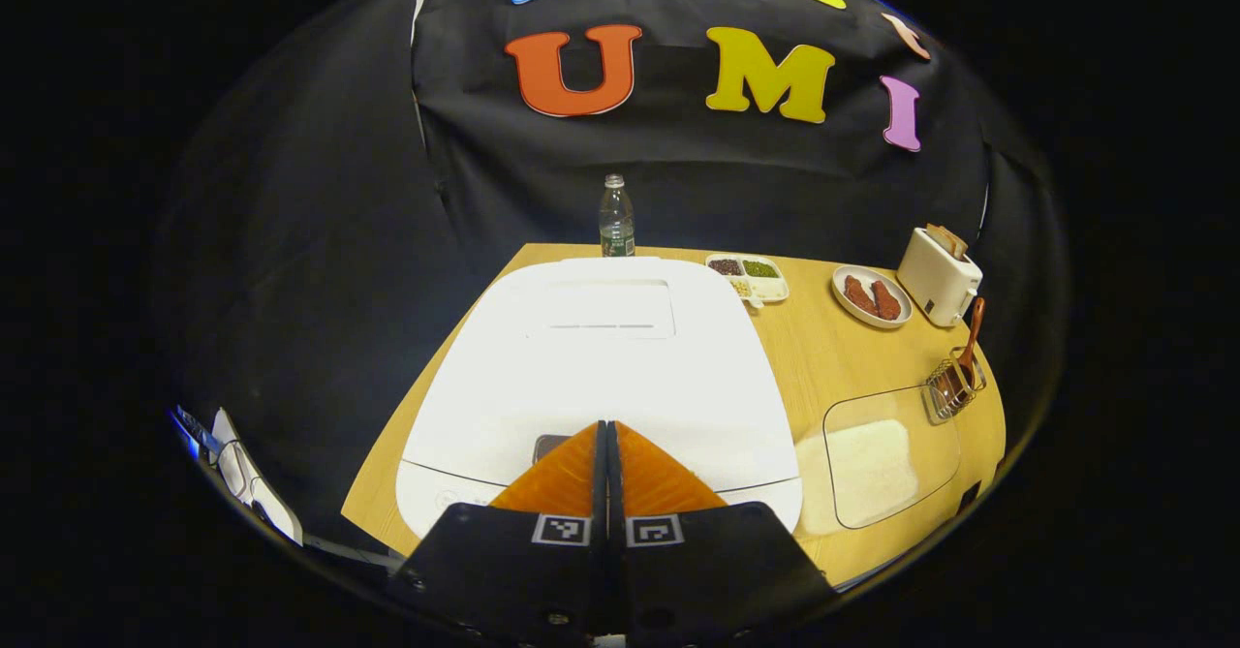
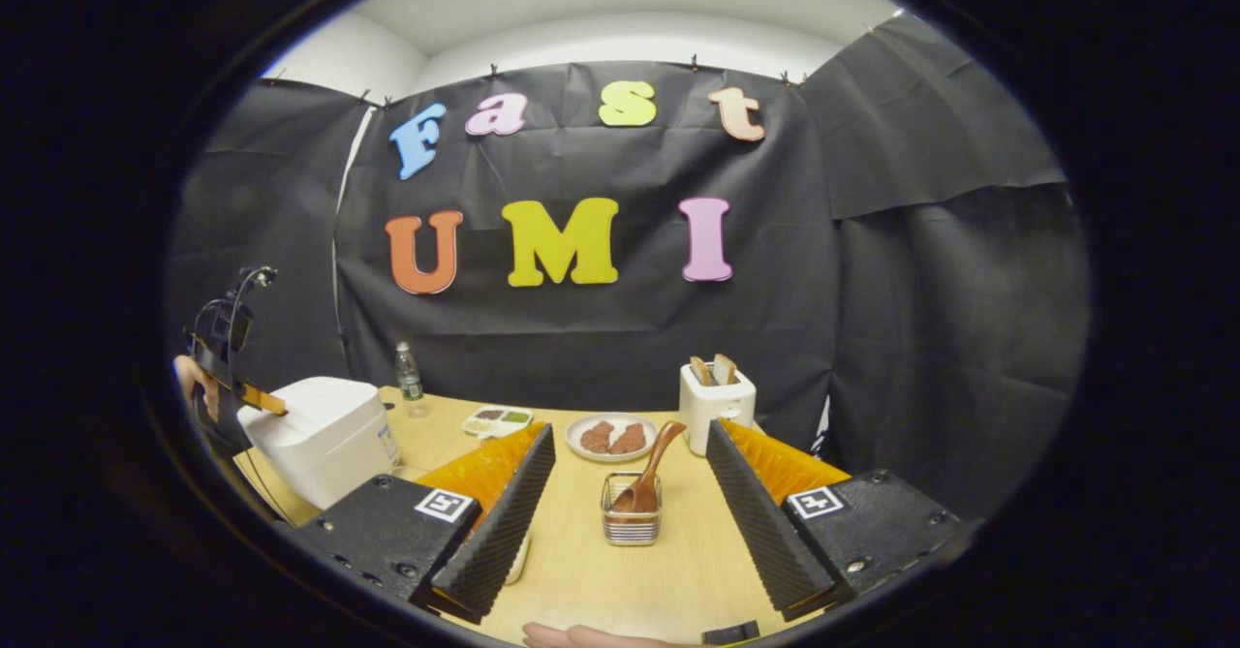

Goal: Close the left gripper, press the button to open the rice cooker; take a wooden spoon from the chopstick holder with the right hand, scoop a spoonful of rice and pour it into the rice cooker, then put the wooden spoon back into the chopstick holder.

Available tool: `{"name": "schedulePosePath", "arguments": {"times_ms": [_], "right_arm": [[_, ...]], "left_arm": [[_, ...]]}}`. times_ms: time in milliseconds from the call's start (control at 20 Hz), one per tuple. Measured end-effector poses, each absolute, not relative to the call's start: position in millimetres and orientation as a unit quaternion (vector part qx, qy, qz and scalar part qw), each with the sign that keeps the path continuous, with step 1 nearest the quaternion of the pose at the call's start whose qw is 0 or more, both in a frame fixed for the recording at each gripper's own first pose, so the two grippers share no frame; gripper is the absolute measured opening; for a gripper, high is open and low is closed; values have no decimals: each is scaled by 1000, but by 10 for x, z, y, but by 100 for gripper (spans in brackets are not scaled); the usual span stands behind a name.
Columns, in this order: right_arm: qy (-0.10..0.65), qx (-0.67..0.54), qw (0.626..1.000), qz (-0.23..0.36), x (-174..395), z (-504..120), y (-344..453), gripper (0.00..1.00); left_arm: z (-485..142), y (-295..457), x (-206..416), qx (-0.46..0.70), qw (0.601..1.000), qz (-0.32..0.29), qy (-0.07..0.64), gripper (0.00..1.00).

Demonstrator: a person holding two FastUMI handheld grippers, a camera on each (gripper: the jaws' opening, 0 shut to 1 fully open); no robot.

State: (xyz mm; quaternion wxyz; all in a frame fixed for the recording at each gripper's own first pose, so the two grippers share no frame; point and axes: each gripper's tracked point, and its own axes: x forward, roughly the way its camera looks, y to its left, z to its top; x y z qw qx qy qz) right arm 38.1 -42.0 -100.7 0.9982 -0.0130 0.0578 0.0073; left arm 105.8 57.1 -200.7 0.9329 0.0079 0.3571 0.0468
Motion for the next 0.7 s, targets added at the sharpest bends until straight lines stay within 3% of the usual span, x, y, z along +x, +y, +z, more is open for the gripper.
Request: {"name": "schedulePosePath", "arguments": {"times_ms": [100,450,600,650,700], "right_arm": [[57,-13,998,4,388,-1020,-452,100],[56,-17,998,-4,247,-1027,-508,96],[66,-16,998,-7,213,-1108,-593,100],[69,-13,997,-12,221,-1137,-655,100],[72,-11,997,-16,246,-1156,-705,100]], "left_arm": [[-1996,592,1060,16,936,50,348,0],[-1935,572,1049,-31,932,60,355,0],[-1319,588,983,-25,961,68,268,0],[-1143,553,963,-21,969,62,239,2],[-957,521,892,-20,974,63,216,25]]}}
